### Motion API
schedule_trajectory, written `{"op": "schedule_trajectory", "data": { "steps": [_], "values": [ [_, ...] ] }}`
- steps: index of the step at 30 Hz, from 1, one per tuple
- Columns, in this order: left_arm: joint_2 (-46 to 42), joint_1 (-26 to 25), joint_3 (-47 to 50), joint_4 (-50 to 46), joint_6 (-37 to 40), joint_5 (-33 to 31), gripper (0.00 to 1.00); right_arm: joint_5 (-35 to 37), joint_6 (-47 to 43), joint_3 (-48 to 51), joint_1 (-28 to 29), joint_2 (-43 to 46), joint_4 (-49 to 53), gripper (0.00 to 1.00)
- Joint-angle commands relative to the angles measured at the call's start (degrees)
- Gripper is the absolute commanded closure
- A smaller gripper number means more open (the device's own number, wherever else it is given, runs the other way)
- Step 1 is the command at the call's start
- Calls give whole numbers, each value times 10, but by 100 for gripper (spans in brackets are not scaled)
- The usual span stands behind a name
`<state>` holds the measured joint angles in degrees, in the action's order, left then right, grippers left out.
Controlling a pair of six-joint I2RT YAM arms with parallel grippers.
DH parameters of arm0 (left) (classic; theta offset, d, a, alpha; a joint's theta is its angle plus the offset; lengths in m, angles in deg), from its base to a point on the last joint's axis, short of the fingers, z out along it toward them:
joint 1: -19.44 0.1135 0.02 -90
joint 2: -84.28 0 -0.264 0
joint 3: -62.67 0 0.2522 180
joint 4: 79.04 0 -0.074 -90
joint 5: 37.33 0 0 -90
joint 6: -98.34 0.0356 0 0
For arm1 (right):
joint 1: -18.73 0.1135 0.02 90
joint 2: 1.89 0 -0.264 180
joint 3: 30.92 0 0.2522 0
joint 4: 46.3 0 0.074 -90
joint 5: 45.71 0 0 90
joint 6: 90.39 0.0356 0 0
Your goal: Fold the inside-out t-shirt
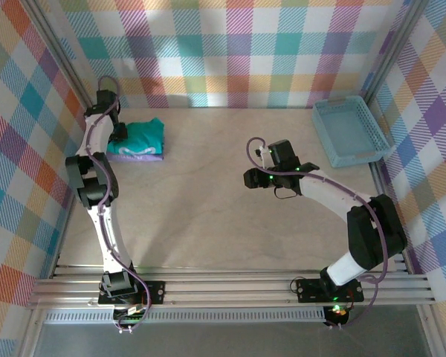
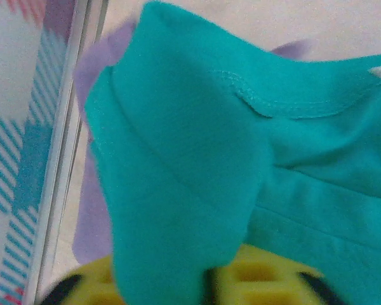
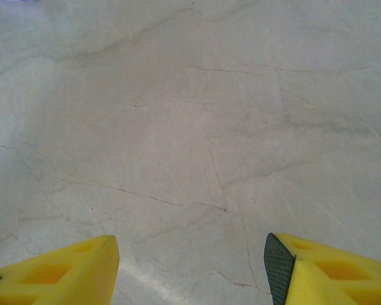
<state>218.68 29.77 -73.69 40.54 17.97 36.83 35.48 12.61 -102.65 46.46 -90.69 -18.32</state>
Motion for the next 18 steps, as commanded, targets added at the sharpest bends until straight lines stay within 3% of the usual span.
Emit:
{"op": "schedule_trajectory", "data": {
  "steps": [1,3,8,9,14,16,18],
  "values": [
    [42,2,-57,-36,-40,-118,48,4,-1,-6,-2,11,7,37],
    [42,2,-71,-44,-60,-139,35,10,-3,-8,-3,20,16,37],
    [-80,1,26,-3,-125,-105,22,63,-17,-1,-3,63,54,34],
    [-123,0,66,17,-140,-87,17,83,-23,3,-3,75,62,33],
    [-360,-8,326,152,-216,39,6,204,-52,29,-16,130,88,18],
    [-471,-11,453,237,-256,96,1,265,-56,51,-28,152,68,4],
    [-554,-18,586,346,-296,118,0,300,-51,77,-47,172,28,0]
  ]
}}
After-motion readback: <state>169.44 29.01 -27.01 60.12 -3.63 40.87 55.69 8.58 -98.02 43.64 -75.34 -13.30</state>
